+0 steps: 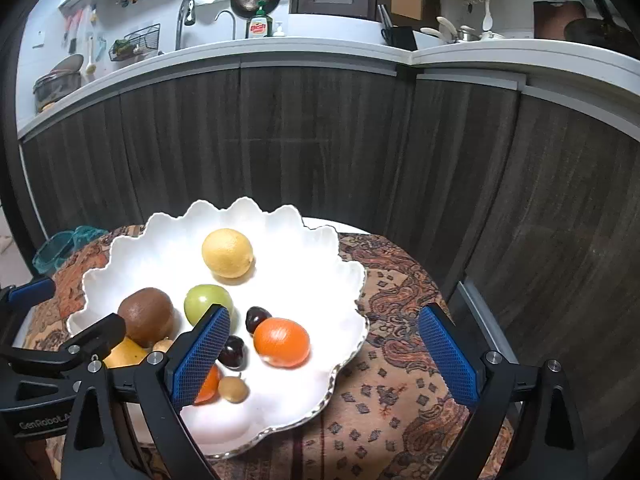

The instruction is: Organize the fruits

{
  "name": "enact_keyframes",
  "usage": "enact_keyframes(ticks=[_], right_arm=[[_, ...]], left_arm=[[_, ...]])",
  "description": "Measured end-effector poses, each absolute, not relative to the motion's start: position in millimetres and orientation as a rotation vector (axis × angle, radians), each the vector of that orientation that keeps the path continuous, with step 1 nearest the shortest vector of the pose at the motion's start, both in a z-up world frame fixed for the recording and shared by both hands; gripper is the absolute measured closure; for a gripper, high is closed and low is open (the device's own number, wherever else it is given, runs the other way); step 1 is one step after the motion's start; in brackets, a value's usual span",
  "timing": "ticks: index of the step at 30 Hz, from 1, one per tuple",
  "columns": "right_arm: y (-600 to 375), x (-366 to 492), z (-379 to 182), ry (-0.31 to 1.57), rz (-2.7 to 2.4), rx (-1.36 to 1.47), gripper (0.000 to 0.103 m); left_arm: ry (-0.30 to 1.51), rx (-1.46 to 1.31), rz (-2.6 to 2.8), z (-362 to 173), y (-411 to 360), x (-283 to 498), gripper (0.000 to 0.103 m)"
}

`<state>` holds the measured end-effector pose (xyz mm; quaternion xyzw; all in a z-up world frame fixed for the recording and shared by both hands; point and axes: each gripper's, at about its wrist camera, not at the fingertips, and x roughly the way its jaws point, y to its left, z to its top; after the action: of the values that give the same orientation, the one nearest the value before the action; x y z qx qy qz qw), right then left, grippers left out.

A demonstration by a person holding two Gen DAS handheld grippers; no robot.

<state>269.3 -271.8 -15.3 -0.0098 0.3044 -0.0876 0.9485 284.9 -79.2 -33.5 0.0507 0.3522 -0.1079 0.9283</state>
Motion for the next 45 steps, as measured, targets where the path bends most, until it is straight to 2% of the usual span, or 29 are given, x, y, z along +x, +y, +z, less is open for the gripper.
enact_keyframes(ticks=[30, 45], right_arm=[[-257.5, 155.4, 37.4, 0.511, -0.212, -0.002, 0.007], [-248.4, 113.8, 38.5, 0.514, -0.2, 0.014, 0.007]], left_arm=[[0.579, 0.085, -0.174, 18.9, -52.1, 171.9, 0.0], [0.564, 0.063, -0.142, 19.5, -39.4, 129.6, 0.0]])
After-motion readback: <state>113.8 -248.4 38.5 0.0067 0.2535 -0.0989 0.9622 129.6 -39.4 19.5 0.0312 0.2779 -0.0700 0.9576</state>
